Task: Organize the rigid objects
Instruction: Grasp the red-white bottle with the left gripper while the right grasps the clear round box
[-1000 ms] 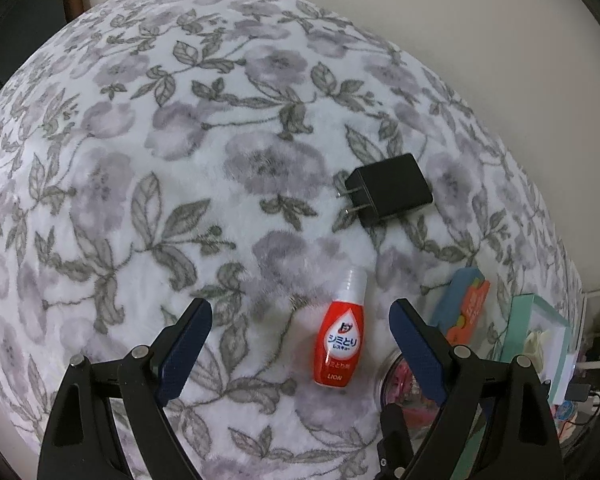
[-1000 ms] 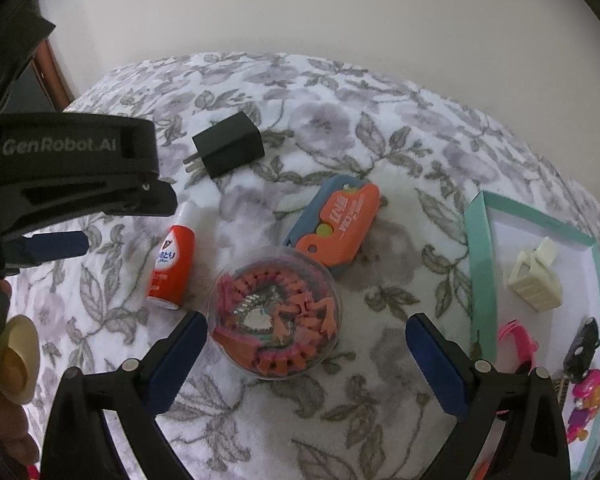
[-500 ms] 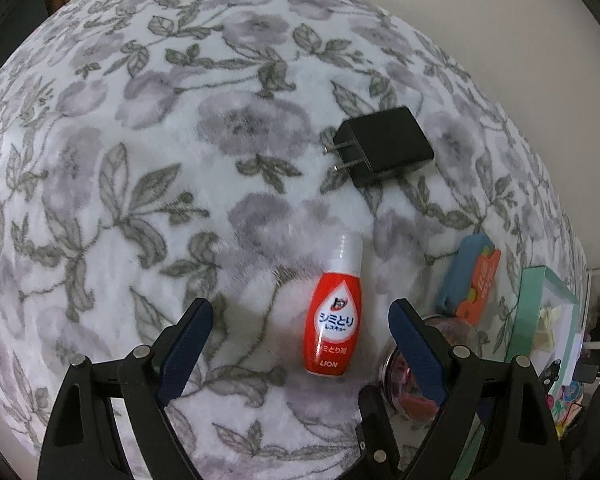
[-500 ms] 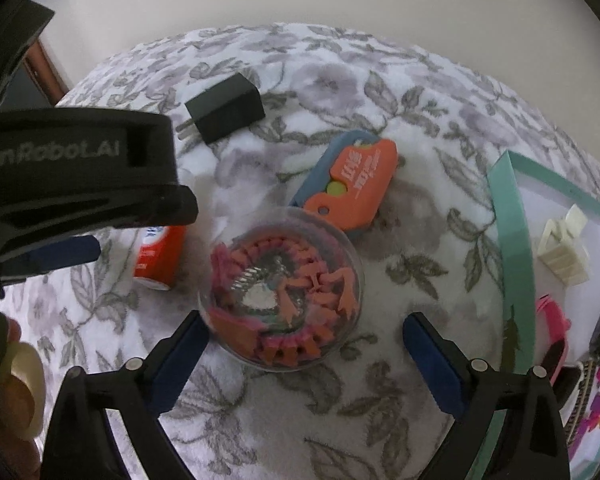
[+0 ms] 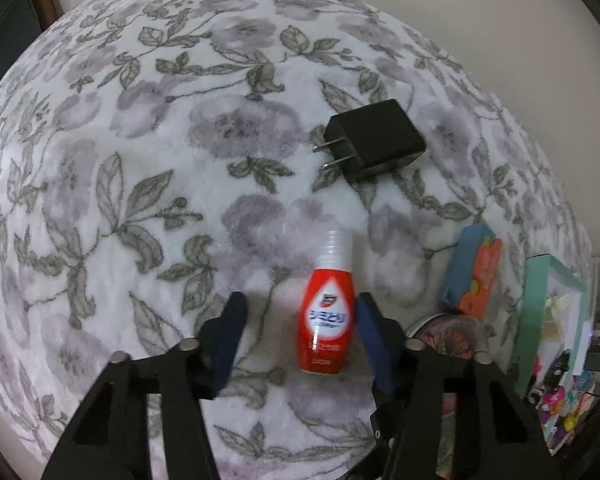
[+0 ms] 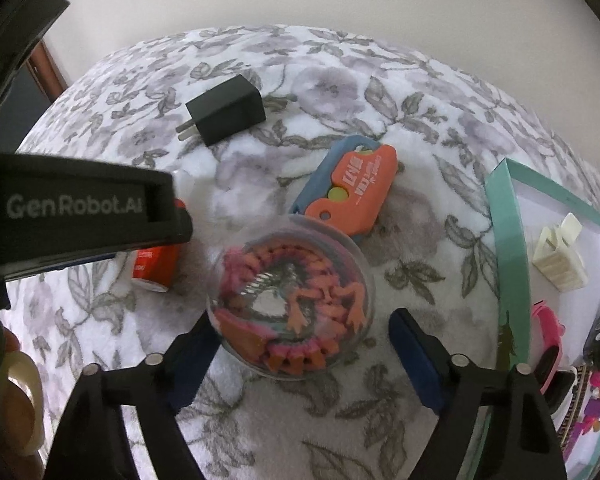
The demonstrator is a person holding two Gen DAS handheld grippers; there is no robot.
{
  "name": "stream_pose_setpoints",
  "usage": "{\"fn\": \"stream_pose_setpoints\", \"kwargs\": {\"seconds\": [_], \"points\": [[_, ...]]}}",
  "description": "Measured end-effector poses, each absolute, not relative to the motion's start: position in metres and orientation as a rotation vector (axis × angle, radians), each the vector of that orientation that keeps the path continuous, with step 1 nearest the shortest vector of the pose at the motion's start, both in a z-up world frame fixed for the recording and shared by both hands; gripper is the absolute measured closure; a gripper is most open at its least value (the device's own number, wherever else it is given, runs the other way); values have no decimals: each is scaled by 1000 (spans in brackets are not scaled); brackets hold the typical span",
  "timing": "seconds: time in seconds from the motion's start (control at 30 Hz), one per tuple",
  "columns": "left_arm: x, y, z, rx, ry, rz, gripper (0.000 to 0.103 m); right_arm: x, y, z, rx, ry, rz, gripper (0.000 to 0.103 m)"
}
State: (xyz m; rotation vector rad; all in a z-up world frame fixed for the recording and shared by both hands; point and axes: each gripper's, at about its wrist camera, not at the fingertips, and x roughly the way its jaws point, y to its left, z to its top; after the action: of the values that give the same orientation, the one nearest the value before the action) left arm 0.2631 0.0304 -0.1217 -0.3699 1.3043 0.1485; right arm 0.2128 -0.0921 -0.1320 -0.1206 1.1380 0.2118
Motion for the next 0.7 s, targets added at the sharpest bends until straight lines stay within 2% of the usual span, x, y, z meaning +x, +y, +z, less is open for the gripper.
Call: {"fn": "stream_pose_setpoints", "kwargs": {"seconds": [0.07,0.13,0.2,0.5,0.7], "points": [[261,32,-120,-392,1299,118,63,214,-94,-131,-111,1137,207,28],[262,30,-119,-395,1296,100,70,215,-101,-129,-95,1139,201,29],[263,25,-119,-391,1295,92,73,218,-109,-128,-60,1146,204,29],[257,34,-114,-429,1265,92,73,226,-137,-122,1,1160,164,29],[255,41,-89,-462,1196,75,73,230,-163,-109,63,1141,129,29]]}}
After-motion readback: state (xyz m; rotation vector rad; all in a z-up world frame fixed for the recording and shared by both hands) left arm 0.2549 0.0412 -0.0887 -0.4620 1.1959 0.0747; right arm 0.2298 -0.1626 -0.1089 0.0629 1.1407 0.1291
